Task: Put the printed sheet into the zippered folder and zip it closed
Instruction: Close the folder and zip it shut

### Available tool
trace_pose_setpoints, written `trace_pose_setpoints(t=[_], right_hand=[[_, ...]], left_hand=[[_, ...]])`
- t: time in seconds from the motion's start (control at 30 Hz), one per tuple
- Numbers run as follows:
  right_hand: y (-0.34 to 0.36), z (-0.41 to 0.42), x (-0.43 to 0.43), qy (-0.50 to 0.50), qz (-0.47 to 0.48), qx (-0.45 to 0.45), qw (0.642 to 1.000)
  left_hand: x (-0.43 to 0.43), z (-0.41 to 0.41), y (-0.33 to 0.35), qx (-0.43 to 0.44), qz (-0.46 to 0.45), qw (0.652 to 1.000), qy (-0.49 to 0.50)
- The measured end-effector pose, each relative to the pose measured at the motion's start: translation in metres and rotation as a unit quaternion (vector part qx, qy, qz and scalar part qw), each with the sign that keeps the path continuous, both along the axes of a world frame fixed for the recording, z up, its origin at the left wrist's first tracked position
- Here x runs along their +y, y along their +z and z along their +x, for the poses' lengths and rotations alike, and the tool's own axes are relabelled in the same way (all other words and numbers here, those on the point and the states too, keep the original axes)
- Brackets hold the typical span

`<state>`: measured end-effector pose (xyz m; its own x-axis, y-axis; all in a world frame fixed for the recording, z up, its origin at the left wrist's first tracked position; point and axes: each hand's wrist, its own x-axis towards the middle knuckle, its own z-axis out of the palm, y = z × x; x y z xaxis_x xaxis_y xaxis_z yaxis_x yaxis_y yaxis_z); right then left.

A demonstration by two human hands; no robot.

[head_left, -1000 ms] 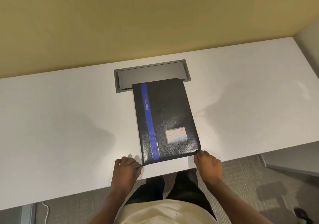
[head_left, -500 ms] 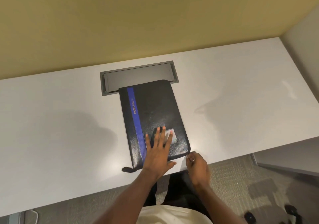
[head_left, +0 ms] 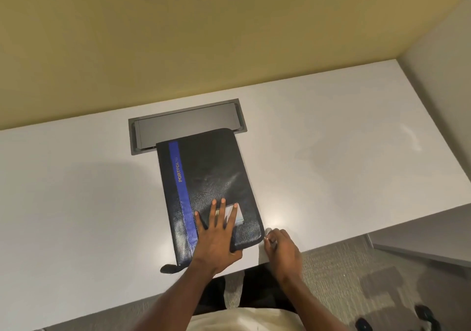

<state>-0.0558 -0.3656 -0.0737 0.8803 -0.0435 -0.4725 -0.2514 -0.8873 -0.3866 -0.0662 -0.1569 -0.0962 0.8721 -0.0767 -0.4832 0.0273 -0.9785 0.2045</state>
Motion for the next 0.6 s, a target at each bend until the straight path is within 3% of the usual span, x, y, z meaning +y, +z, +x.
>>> trace_pose_setpoints(t=[0.43, 0.6], right_hand=[[0.008, 0.124, 0.022, 0.185, -0.026, -0.066, 0.980], [0.009, 0.170, 0.040, 0.214, -0.020, -0.062, 0.975]], left_hand=[[0.003, -0.005, -0.002, -0.021, -0.017, 0.999, -0.017], [0.001, -0.005, -0.006, 0.014, -0.003, 1.000, -0.015]])
